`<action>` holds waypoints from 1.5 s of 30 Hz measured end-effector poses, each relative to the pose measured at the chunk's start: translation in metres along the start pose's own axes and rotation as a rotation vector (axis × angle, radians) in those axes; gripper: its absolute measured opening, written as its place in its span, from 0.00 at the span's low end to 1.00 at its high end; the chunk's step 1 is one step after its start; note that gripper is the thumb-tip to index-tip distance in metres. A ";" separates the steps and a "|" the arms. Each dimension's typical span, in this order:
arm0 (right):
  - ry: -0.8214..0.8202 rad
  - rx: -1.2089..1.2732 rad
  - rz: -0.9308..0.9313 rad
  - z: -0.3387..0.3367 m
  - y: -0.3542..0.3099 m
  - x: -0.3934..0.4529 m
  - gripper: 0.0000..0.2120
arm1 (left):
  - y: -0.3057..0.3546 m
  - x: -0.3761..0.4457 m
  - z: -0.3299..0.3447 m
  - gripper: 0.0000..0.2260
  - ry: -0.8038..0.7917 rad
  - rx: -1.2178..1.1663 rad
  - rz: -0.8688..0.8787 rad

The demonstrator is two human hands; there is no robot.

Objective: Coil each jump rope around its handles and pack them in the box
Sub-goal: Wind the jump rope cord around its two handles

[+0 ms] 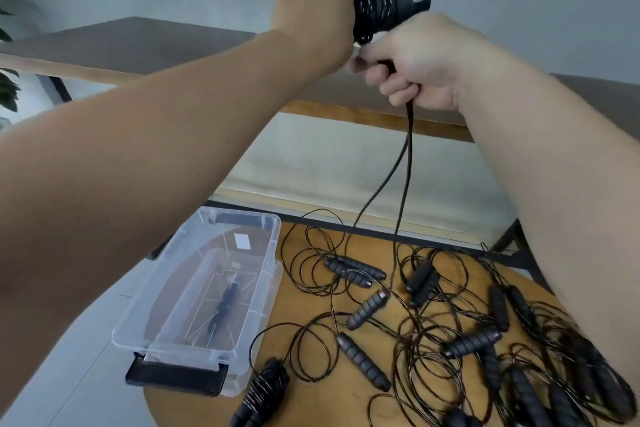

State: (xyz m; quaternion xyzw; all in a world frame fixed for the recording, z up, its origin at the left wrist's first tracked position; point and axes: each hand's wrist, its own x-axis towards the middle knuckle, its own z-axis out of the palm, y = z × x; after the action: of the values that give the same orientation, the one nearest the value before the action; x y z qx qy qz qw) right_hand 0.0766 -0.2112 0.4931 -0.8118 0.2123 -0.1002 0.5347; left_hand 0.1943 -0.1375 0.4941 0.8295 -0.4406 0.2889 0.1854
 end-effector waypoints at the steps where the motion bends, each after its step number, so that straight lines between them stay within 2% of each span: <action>1: -0.001 -0.026 0.021 -0.001 -0.001 -0.001 0.09 | 0.002 0.000 0.001 0.17 0.000 0.044 0.022; 11: 0.038 -0.123 0.118 -0.007 -0.001 -0.015 0.08 | 0.001 -0.009 0.007 0.14 -0.112 0.017 0.031; 18: 0.119 -0.232 0.047 -0.018 -0.008 -0.020 0.10 | -0.003 -0.008 -0.003 0.12 -0.099 0.147 0.053; 23: 0.084 -0.337 0.046 -0.026 -0.007 -0.026 0.09 | 0.003 -0.020 -0.002 0.11 -0.159 0.136 0.109; 29: 0.009 -0.537 0.062 -0.029 -0.002 -0.039 0.09 | 0.010 -0.041 0.007 0.06 -0.275 0.038 0.134; 34: -0.051 -0.611 0.016 -0.038 -0.006 -0.050 0.07 | 0.013 -0.050 0.005 0.04 -0.384 -0.053 0.161; 39: 0.028 -0.792 -0.093 -0.046 -0.019 -0.058 0.07 | 0.020 -0.059 -0.001 0.05 -0.397 -0.057 0.229; 44: -0.037 -0.743 -0.141 -0.057 -0.024 -0.059 0.09 | 0.026 -0.059 -0.009 0.01 -0.530 -0.157 0.308; 45: -0.060 -0.710 -0.151 -0.060 -0.022 -0.058 0.10 | 0.026 -0.060 -0.009 0.03 -0.564 -0.173 0.323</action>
State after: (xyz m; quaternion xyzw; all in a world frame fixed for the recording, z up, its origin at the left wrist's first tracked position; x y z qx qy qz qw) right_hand 0.0066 -0.2266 0.5413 -0.9628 0.1575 -0.0356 0.2168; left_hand 0.1430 -0.1092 0.4642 0.7775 -0.6231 0.0353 0.0776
